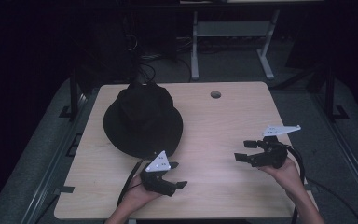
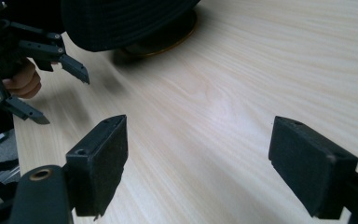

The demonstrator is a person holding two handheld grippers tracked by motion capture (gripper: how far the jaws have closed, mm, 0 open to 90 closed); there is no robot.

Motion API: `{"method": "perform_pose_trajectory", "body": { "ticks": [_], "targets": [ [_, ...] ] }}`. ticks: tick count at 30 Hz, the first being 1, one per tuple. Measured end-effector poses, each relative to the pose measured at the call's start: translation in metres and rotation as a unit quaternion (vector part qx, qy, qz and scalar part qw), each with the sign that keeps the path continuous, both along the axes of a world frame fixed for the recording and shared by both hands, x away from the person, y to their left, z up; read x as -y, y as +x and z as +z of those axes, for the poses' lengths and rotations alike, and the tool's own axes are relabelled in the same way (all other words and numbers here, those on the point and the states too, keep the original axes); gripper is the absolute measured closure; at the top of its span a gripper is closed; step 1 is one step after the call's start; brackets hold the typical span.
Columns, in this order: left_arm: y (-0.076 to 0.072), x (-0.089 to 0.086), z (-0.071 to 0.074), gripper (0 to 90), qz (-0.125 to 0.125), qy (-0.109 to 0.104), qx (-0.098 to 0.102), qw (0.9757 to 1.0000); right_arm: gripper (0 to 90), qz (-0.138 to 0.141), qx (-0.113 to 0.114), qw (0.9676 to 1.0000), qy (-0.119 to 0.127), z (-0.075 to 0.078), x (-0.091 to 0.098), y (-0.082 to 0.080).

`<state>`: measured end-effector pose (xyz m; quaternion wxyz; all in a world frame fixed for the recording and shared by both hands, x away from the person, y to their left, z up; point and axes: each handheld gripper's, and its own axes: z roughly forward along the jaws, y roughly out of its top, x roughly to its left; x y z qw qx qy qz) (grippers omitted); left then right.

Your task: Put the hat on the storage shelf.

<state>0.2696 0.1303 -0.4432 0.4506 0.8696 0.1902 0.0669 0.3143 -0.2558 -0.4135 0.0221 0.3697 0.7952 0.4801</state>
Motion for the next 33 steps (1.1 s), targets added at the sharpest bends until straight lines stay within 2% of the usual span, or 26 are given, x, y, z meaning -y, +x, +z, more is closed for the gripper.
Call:
{"method": "perform_pose_trajectory", "body": {
  "ticks": [22, 31, 33],
  "targets": [
    [0.001, 0.0, -0.001, 24.3, 0.001, 0.001, -0.014, 0.9999, 18.5, -0.018, -0.009, 0.9997, 0.009, -0.032, 0.018, -0.037],
    [0.001, 0.002, -0.003, 24.3, 0.0, 0.002, -0.019, 0.9998, 18.3, -0.026, -0.005, 0.9991, 0.032, -0.043, 0.025, -0.054],
    [0.001, 0.003, -0.003, 24.3, -0.002, 0.006, -0.02, 0.9998, 18.3, -0.032, -0.003, 0.9984, 0.045, -0.045, 0.027, -0.06]
  ]
}}
